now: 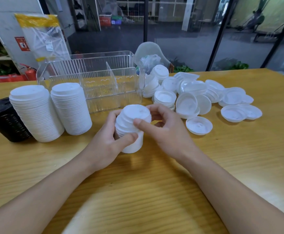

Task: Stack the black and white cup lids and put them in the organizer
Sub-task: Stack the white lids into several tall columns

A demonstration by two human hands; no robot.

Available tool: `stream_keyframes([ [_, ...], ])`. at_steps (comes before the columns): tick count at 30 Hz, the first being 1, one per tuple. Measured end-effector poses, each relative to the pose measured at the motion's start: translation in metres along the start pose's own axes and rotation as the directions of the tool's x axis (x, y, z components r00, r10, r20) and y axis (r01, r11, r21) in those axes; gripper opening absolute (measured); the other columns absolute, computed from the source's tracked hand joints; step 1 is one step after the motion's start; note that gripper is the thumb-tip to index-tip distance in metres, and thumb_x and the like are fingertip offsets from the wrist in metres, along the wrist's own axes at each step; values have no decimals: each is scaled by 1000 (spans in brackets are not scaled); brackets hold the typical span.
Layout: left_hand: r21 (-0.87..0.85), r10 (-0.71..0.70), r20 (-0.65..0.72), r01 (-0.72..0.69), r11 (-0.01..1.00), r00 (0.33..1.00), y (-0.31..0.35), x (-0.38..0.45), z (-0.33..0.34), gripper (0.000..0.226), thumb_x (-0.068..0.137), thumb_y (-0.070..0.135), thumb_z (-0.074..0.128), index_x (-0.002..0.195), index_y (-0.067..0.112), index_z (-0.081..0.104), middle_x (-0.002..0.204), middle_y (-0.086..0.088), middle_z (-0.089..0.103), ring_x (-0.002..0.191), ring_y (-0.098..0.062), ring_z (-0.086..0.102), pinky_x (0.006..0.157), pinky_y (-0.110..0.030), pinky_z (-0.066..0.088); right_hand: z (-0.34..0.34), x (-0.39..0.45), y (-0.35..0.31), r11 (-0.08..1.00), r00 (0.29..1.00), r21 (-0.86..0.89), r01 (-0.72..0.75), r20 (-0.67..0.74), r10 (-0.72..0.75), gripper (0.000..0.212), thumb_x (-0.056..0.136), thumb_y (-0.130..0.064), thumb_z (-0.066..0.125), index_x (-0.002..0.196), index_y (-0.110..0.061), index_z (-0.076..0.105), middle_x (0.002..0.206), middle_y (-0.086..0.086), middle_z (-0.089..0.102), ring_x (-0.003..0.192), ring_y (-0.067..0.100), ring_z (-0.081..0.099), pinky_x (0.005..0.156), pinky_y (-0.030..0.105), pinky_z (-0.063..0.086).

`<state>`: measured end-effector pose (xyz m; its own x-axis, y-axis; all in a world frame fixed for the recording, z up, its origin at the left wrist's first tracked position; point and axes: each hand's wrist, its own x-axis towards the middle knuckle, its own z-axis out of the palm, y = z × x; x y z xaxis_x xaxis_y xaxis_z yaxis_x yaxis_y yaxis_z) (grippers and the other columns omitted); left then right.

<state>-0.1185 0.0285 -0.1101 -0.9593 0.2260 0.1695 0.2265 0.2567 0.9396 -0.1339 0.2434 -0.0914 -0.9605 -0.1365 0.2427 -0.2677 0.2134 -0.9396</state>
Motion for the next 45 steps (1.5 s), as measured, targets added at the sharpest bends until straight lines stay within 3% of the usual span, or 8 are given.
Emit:
stream_keyframes([
  [10, -48, -2, -30, 1, 999, 1000, -4, 3, 1, 75, 81, 51, 91, 145, 33, 56, 139, 4, 74, 130, -21, 71, 112, -59, 55, 8, -5, -2, 978, 999, -204, 46, -9, -49, 43, 84, -56, 87, 117, -36, 69, 115, -20, 73, 110, 1, 66, 92, 22, 52],
  [17, 1, 39, -37, -39, 999, 999, -7, 1, 2, 100, 80, 46, 93, 163, 40, 37, 150, 9, 64, 140, -18, 64, 118, -53, 51, 3, -6, -3, 975, 999, -221, 32, 43, -23, 49, 80, -62, 87, 118, -37, 68, 118, -21, 72, 110, 1, 66, 90, 30, 56],
  [21, 5, 66, -41, -65, 998, 997, -5, 0, 5, 95, 81, 48, 93, 161, 42, 41, 149, 10, 65, 140, -18, 64, 118, -54, 51, -4, 0, -1, 992, 1000, -127, -4, -15, 3, 56, 85, -72, 76, 129, -39, 67, 129, -21, 68, 112, 1, 66, 89, 26, 53],
  [27, 39, 86, -51, -84, 996, 995, -2, 0, 6, 82, 85, 54, 85, 156, 43, 47, 145, 17, 65, 138, -13, 62, 117, -49, 51, -20, 20, 23, 927, 990, -373, 39, -113, -87, 73, 100, -46, 74, 163, -35, 37, 153, -17, 48, 113, -2, 65, 96, 31, 58],
  [32, 8, 89, -53, -89, 996, 995, -2, 0, 3, 79, 85, 52, 85, 154, 41, 49, 144, 14, 66, 136, -15, 63, 116, -48, 52, -27, 36, 39, 866, 990, -500, -14, -129, -59, 83, 101, -35, 74, 167, -32, 24, 151, -7, 47, 105, 9, 64, 103, 41, 56],
  [36, -7, 87, -56, -87, 996, 995, -2, 0, 2, 77, 84, 49, 86, 152, 41, 51, 143, 14, 67, 135, -14, 64, 115, -47, 53, -30, 37, 45, 839, 992, -544, 12, -102, -80, 82, 96, -29, 81, 163, -29, 35, 135, -7, 53, 103, 7, 61, 99, 36, 56],
  [41, -10, 87, -58, -88, 996, 995, -2, 0, 3, 75, 87, 41, 87, 152, 38, 52, 143, 15, 67, 135, -12, 64, 114, -42, 53, -34, 35, 47, 806, 985, -587, 72, -85, -150, 55, 91, -21, 86, 141, -26, 63, 115, -11, 58, 87, 3, 57, 91, 32, 56],
  [45, 2, 92, -55, -92, 996, 994, -1, 0, 2, 74, 88, 39, 86, 153, 38, 51, 143, 16, 67, 135, -12, 64, 114, -41, 53, -34, 33, 45, 797, 977, -594, 110, -84, -197, 35, 94, -23, 82, 128, -27, 73, 106, -15, 59, 84, 1, 56, 81, 14, 46],
])
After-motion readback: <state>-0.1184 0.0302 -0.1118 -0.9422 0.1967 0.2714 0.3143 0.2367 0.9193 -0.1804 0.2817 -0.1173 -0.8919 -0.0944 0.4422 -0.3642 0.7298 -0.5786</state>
